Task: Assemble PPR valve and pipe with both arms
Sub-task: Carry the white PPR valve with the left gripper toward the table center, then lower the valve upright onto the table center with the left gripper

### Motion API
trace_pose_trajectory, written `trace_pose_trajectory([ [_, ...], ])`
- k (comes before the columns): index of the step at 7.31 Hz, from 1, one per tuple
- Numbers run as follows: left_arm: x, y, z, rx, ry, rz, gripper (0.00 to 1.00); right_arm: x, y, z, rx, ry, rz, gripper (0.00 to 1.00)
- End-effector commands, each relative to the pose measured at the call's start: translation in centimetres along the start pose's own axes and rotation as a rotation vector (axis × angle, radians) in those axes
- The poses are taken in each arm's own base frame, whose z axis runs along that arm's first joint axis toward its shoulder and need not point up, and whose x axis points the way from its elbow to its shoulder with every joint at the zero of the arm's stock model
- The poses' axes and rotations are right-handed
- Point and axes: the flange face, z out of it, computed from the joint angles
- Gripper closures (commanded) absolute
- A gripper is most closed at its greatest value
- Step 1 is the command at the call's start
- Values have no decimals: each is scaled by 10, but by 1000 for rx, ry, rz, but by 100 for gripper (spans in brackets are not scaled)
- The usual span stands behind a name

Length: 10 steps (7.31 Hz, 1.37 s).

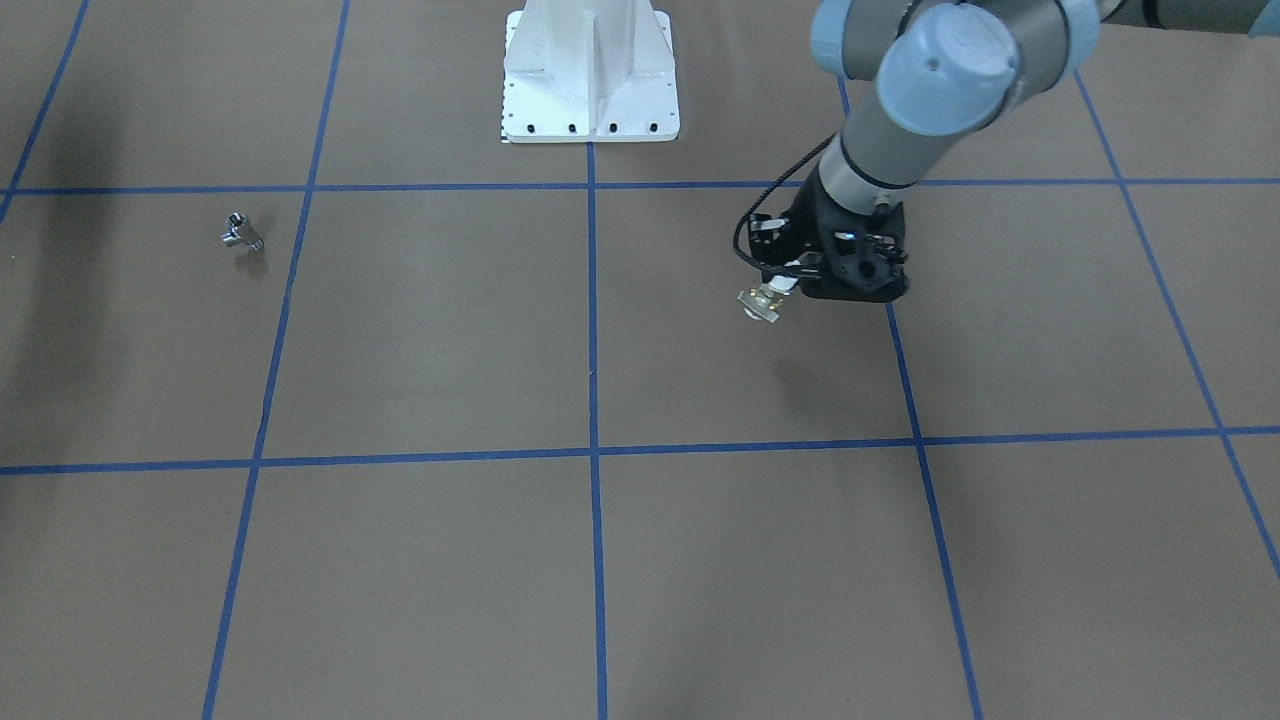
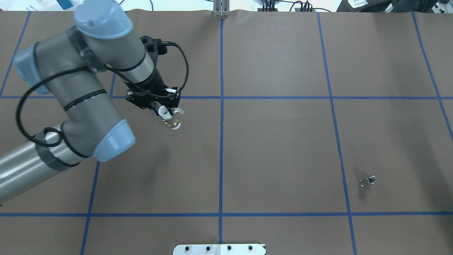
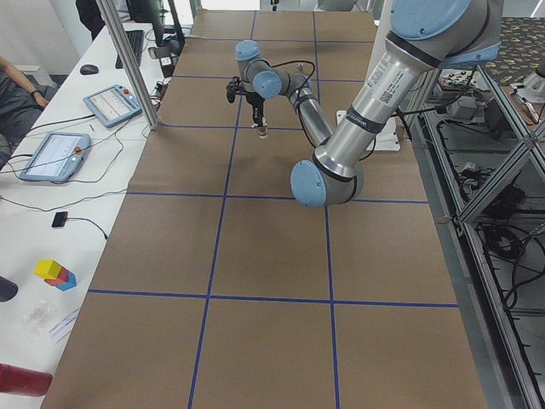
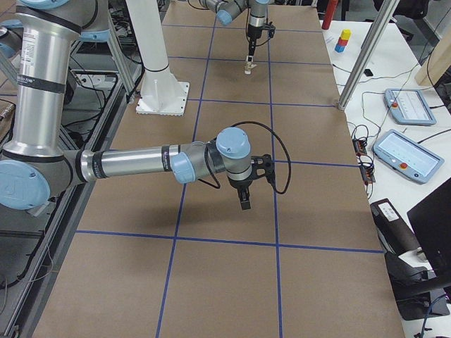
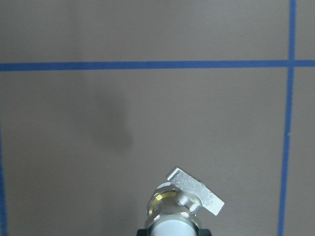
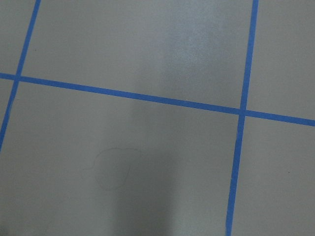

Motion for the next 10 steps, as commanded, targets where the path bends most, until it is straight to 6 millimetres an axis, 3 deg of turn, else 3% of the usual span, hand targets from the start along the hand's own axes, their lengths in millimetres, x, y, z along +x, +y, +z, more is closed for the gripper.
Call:
trace_pose_trajectory([
  [1, 122, -18, 17, 15, -29, -33, 100, -8, 6, 5, -23, -57, -4, 0],
  [2, 141, -15, 38, 12, -46, -36, 100, -12, 7, 9, -34, -66, -9, 0],
  [3, 145, -7, 53, 2, -54, -25, 100, -15, 7, 12, -44, -71, -14, 0],
  [5, 142, -7, 68, -12, -75, -33, 100, -20, 7, 16, -52, -73, -27, 0],
  [8, 121, -9, 84, -22, -94, -45, 100, -21, 6, 15, -49, -72, -18, 0],
  [10, 117, -9, 88, -15, -84, -42, 100, -22, 5, 15, -47, -72, -19, 0],
])
